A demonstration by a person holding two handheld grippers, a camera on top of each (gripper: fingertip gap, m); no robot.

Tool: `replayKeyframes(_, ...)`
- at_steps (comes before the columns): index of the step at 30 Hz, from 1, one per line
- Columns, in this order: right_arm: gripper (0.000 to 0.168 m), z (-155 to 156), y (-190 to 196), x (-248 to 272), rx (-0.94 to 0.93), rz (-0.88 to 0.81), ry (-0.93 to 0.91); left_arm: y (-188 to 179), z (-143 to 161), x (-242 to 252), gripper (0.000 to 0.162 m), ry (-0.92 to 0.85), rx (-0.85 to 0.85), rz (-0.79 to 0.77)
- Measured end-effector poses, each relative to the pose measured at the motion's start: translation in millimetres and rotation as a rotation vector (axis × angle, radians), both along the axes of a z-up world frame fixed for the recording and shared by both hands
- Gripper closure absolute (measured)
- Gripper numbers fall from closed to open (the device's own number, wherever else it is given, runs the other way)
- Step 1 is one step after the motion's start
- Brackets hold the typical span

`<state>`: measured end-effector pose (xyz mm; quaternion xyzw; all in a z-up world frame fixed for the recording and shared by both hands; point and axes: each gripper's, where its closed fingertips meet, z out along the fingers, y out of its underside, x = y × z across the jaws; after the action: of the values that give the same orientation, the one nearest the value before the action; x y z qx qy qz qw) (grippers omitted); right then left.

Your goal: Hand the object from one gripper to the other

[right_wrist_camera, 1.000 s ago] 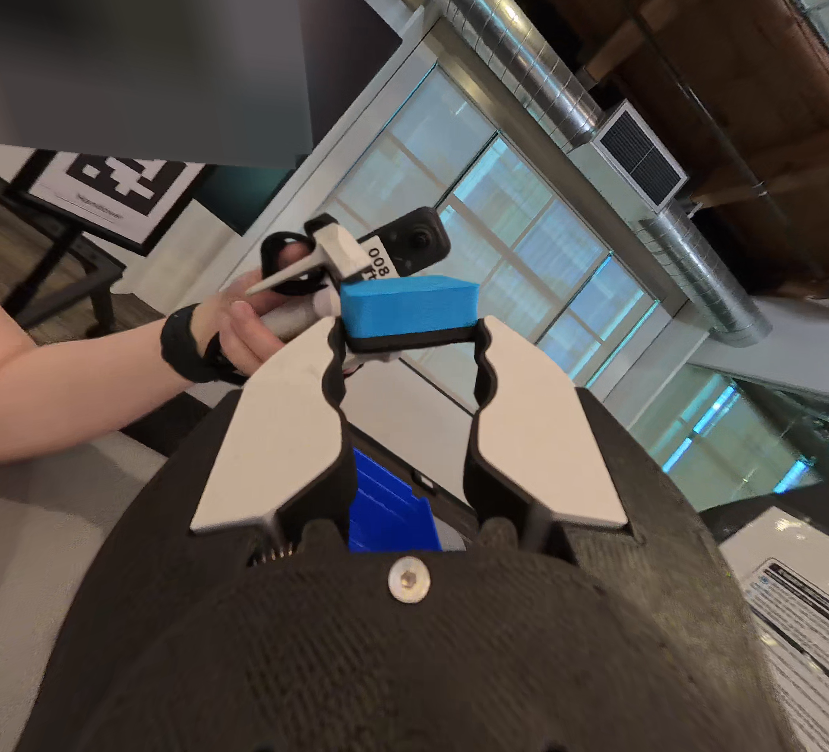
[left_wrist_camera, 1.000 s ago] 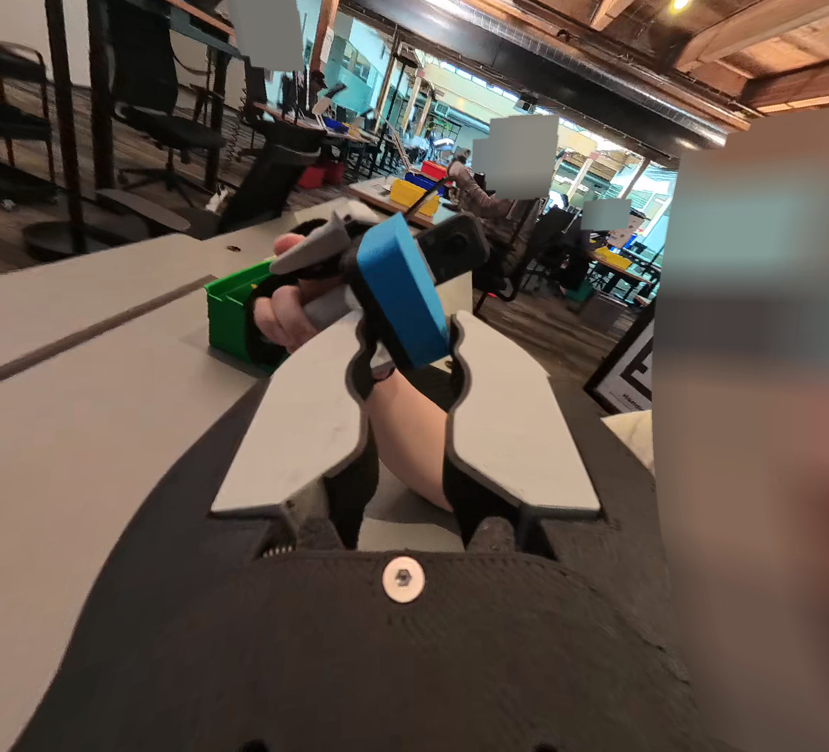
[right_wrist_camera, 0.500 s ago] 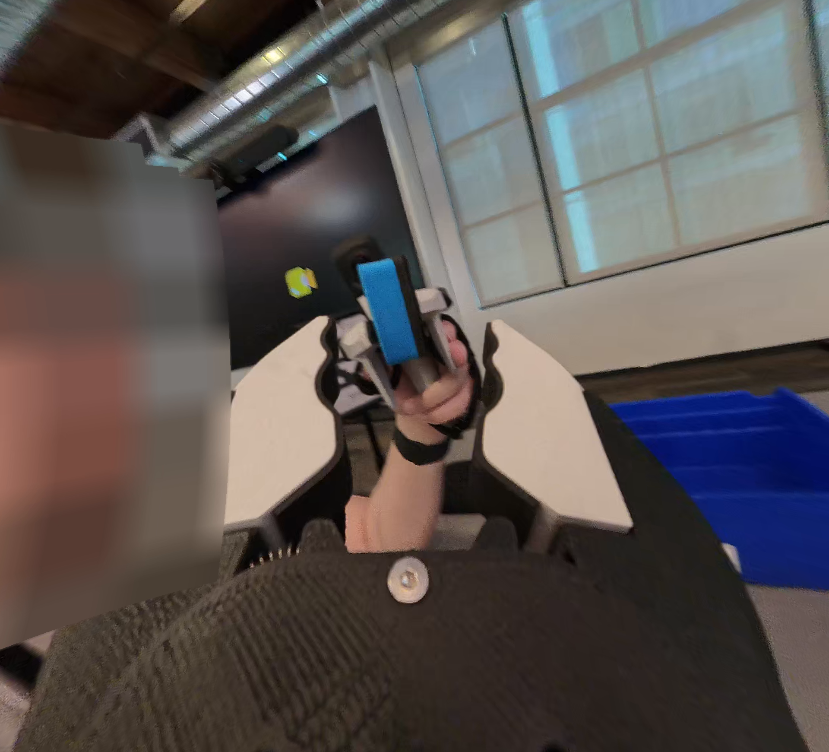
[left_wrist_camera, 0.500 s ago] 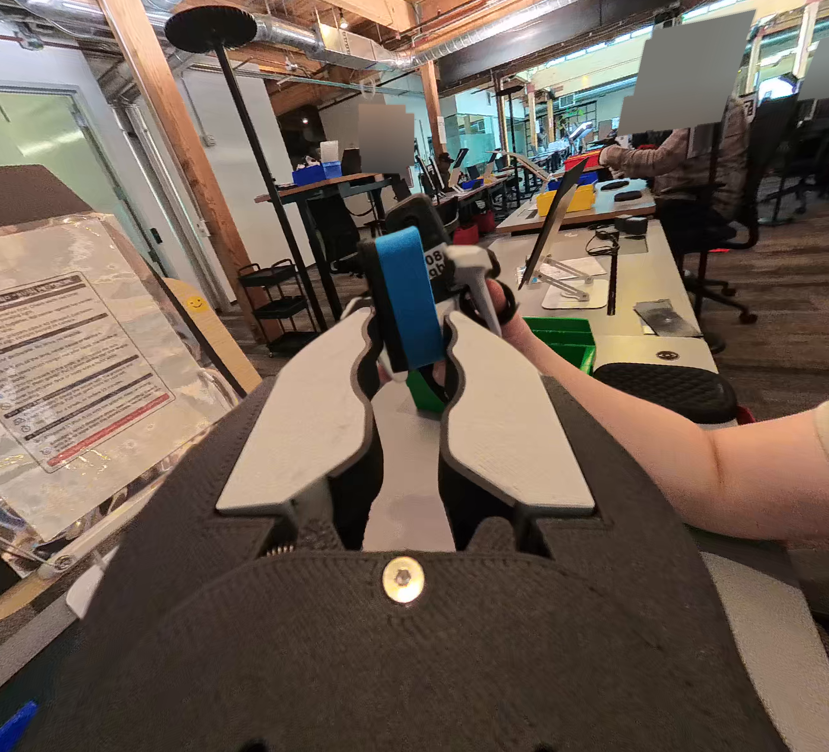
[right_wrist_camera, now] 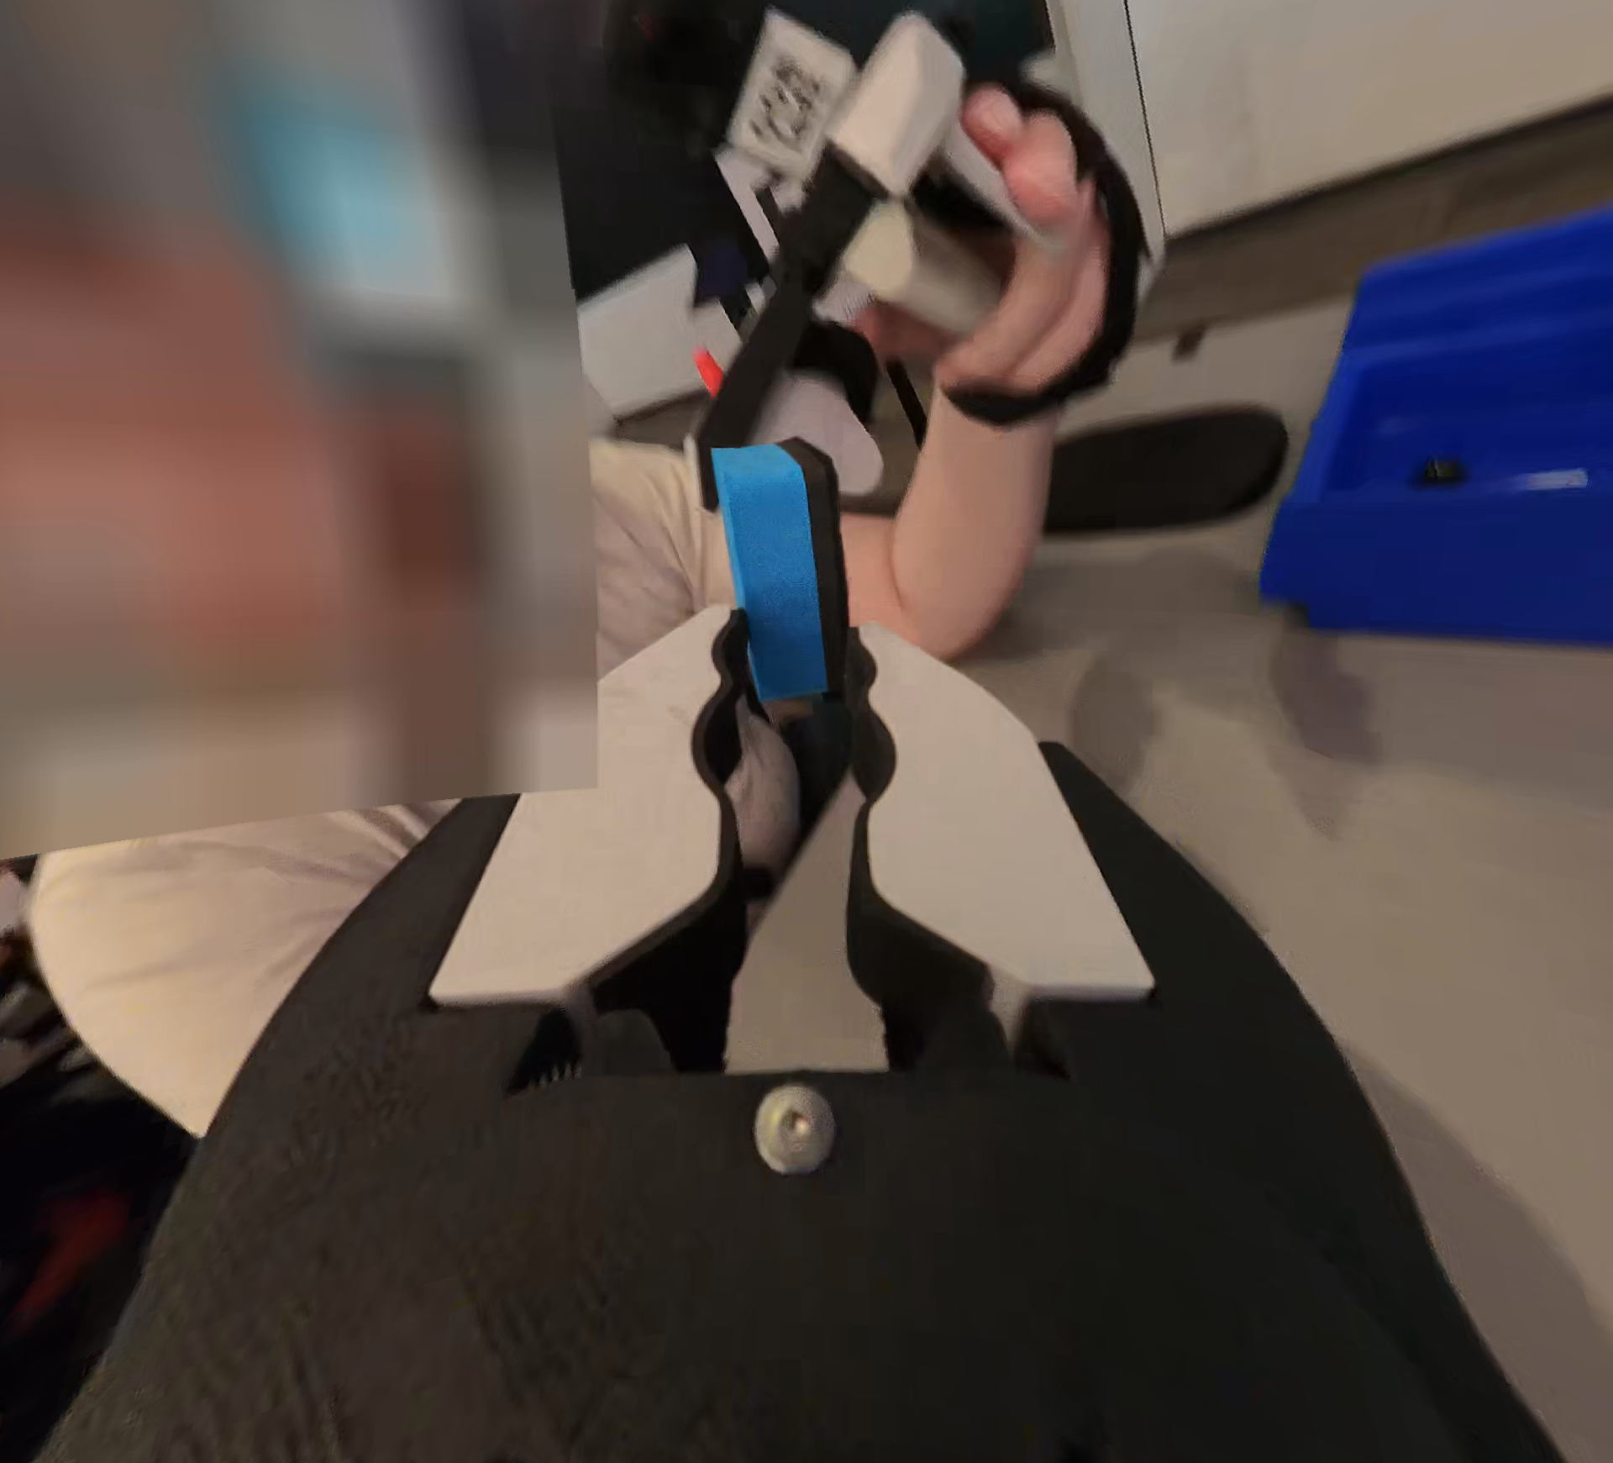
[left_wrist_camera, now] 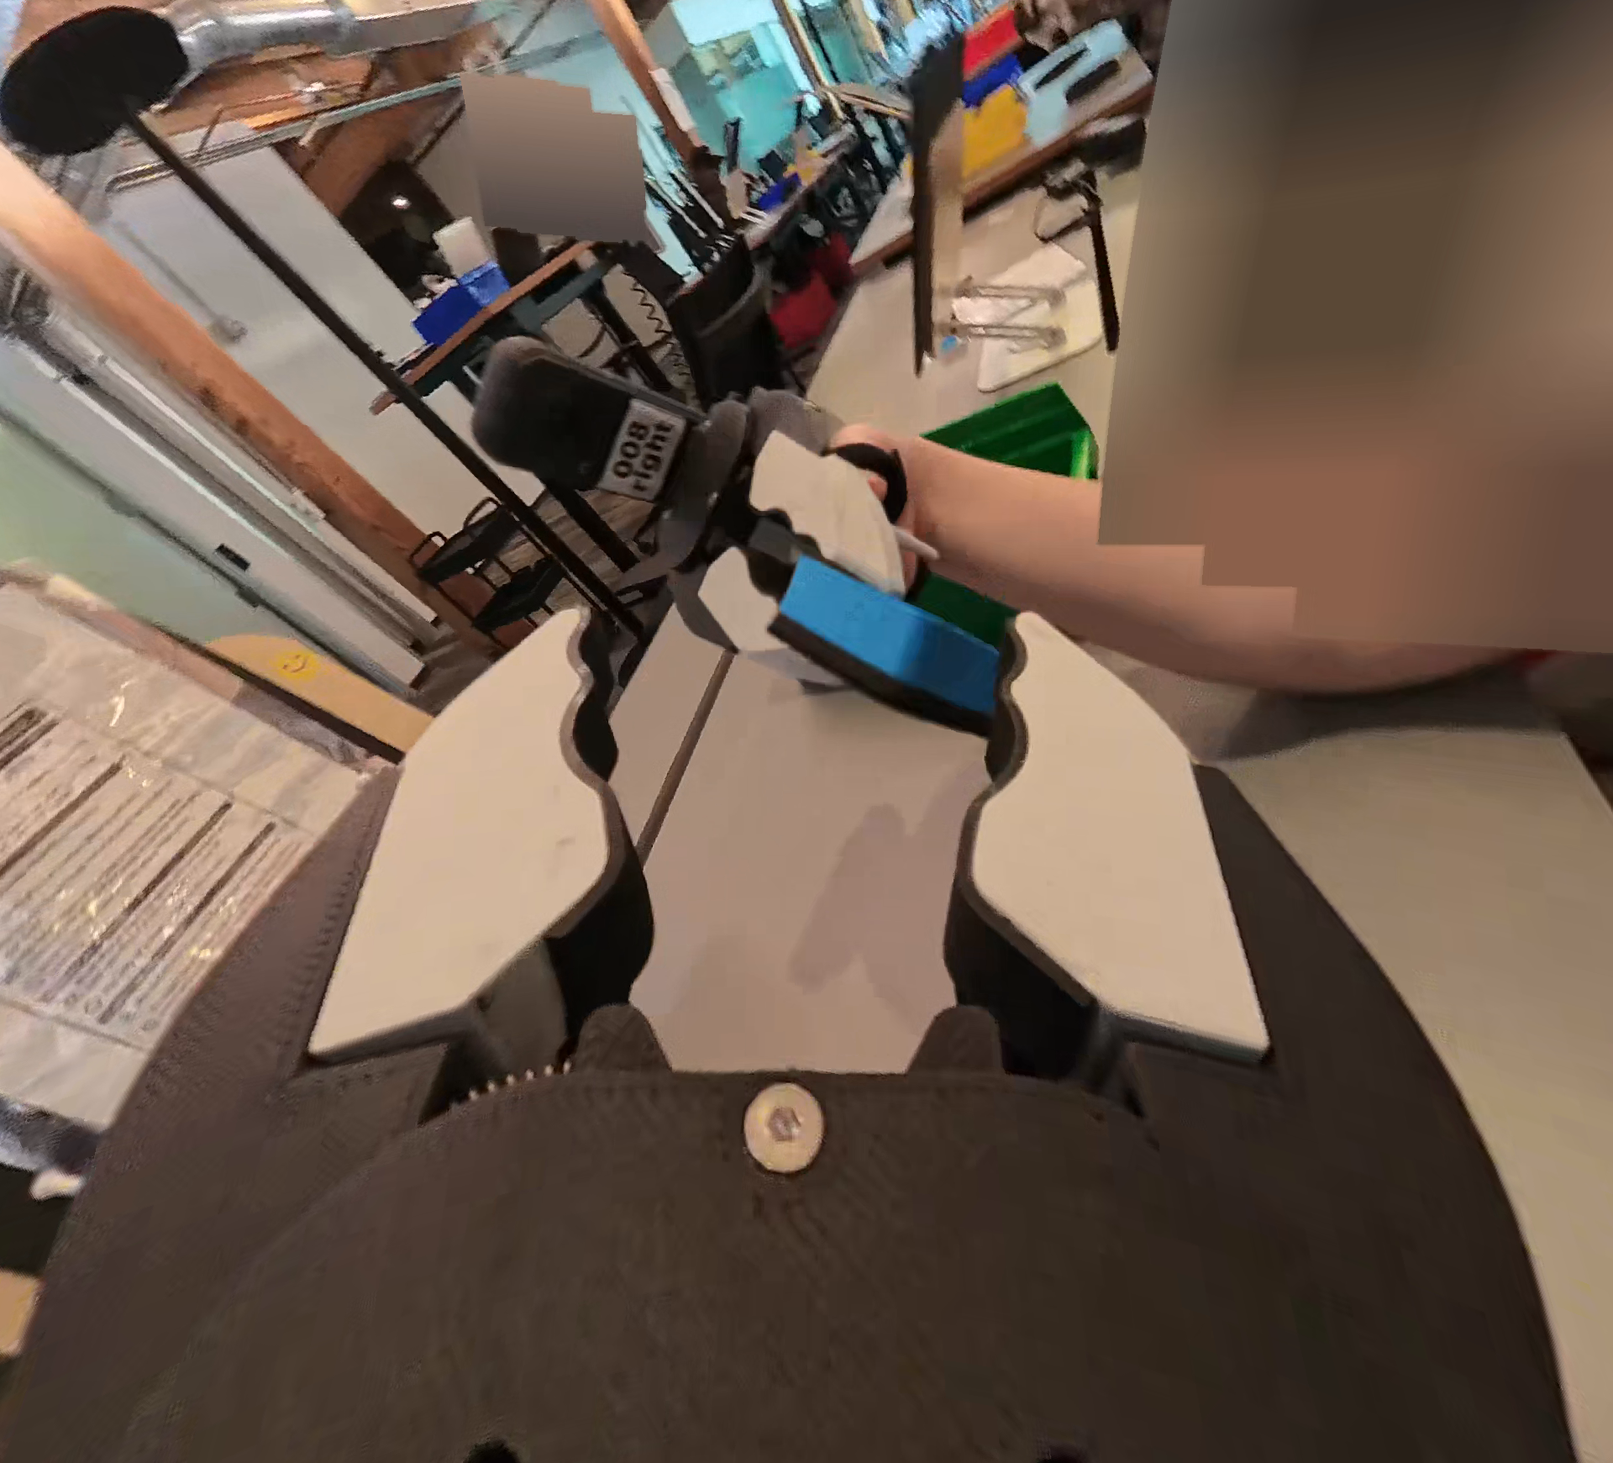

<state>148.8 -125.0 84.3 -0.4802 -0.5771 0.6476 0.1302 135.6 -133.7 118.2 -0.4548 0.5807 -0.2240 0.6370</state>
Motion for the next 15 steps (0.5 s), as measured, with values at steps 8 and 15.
replayKeyframes(8, 0.147, -31, -20, -2, 0.079, 0.114, -0.147, -20, -69, 26, 0.093, 0.367, 0.107, -0.097)
replayKeyframes(15, 0.114, 3, 8, -17, 0.178, -0.094, 0.147, 9, -29, 25, 0.102, 0.237, 0.355, 0.146)
